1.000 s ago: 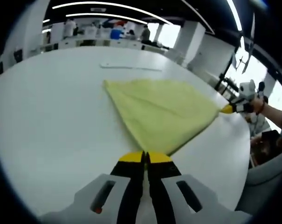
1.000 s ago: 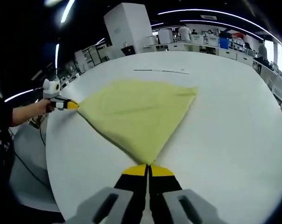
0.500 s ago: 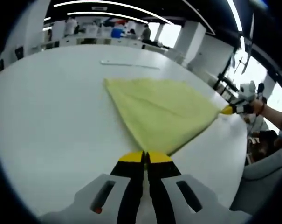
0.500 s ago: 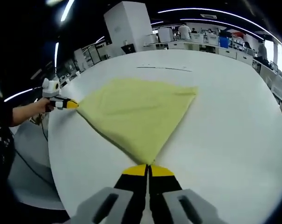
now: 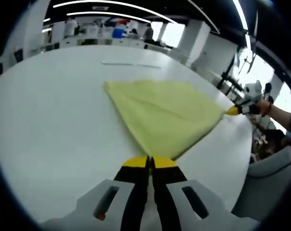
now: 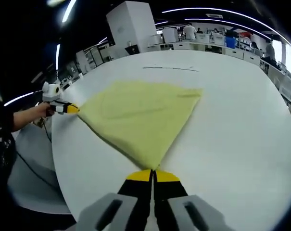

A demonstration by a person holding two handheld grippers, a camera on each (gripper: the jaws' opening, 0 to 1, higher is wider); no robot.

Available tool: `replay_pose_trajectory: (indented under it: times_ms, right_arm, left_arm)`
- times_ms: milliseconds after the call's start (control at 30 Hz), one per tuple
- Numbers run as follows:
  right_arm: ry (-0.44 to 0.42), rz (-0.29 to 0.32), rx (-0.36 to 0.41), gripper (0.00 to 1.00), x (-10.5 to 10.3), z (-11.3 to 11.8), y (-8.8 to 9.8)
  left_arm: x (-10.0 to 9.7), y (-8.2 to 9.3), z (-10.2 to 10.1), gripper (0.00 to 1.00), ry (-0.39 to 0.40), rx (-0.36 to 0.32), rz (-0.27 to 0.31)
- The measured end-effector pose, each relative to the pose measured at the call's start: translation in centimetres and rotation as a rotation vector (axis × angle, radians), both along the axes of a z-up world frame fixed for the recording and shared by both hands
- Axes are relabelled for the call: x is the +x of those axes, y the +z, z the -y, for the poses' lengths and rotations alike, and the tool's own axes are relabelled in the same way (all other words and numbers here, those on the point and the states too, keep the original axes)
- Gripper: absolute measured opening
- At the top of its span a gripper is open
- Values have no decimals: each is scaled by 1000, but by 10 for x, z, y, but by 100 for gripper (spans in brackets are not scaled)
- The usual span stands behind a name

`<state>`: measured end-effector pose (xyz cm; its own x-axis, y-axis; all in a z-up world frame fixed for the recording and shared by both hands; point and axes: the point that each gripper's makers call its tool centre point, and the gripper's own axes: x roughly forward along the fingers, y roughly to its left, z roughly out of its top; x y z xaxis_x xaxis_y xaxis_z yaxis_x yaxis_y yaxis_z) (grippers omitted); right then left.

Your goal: Fold the garment on the visible template until the final outline fits inside the template.

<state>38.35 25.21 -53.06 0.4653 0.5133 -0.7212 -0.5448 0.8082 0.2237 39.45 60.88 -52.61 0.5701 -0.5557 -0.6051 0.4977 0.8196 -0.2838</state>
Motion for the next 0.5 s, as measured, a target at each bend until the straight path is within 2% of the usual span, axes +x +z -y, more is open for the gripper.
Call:
replay_pose_trajectory:
  times_ms: [200,500]
  right_arm:
    - [11,-1,-20,0,-6,0,0]
    - [15,-1,-37,0,-7,0,-4]
  left_arm:
    - [-8,0,-1,0,-2,7,-3]
    - [-8,0,-3,0,-5,20,9]
